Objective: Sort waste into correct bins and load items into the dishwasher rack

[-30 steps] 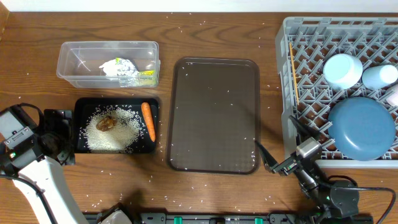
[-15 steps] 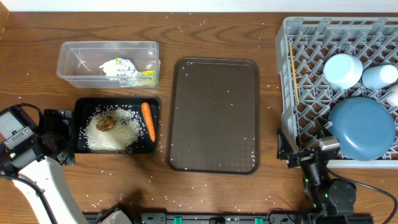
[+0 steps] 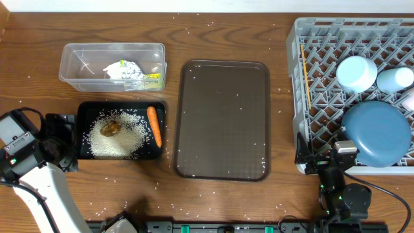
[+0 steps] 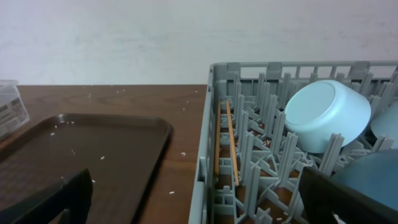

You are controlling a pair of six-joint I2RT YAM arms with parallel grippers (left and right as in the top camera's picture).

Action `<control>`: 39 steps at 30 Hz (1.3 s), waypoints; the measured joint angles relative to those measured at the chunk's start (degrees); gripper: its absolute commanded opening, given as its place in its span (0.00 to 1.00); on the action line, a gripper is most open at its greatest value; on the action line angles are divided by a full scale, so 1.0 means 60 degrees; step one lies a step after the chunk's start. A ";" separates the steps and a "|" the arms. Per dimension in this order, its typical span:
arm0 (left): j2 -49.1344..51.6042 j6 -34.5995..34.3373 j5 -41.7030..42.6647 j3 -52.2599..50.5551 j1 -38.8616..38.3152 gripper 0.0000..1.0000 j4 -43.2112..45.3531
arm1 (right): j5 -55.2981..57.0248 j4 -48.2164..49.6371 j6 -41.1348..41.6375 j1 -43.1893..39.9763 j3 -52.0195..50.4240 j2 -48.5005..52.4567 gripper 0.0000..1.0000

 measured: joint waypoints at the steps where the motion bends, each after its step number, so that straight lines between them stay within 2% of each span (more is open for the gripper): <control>1: 0.0000 -0.0004 0.0000 0.0000 0.0000 0.98 0.0000 | 0.0004 0.0004 -0.0029 0.0000 0.0000 0.0000 0.99; 39: -0.0004 0.0000 -0.0004 0.0000 0.0000 0.98 0.0000 | 0.0029 0.0000 -0.0135 0.0000 0.0004 0.0000 0.99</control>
